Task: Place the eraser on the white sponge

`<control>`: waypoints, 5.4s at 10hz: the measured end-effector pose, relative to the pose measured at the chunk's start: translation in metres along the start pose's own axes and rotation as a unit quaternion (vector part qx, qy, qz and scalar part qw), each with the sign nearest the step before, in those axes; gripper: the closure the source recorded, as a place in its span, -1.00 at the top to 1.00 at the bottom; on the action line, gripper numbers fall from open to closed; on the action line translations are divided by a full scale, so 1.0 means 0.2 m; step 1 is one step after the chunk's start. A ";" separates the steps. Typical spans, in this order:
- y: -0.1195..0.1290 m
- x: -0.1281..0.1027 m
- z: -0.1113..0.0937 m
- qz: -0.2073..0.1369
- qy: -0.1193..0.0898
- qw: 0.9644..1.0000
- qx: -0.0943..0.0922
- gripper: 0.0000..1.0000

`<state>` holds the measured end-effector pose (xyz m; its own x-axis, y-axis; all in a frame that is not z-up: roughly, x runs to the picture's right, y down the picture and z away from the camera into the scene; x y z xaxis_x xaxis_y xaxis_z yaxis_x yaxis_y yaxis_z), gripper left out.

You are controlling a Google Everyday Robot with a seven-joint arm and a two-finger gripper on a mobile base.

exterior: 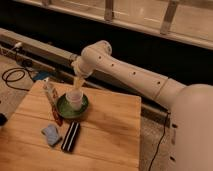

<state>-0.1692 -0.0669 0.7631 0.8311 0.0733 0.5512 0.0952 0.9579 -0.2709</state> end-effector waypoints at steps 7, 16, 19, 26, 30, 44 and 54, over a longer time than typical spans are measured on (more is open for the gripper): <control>0.18 0.14 0.04 0.002 0.063 0.997 -0.040 0.60; 0.39 0.39 -0.32 0.124 0.189 0.974 0.030 0.60; 0.41 0.36 -0.35 0.142 0.326 0.934 0.031 0.60; 0.49 0.50 -0.21 0.185 0.345 0.920 -0.032 0.60; 0.68 0.62 -0.12 0.246 0.324 0.910 -0.075 0.60; 1.01 0.21 -0.05 0.234 0.235 0.939 -0.095 0.60; 1.26 0.16 0.17 0.193 0.231 0.942 -0.149 0.60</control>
<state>-0.1377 0.1866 0.7389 0.9785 0.2054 -0.0171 -0.1704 0.7597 -0.6275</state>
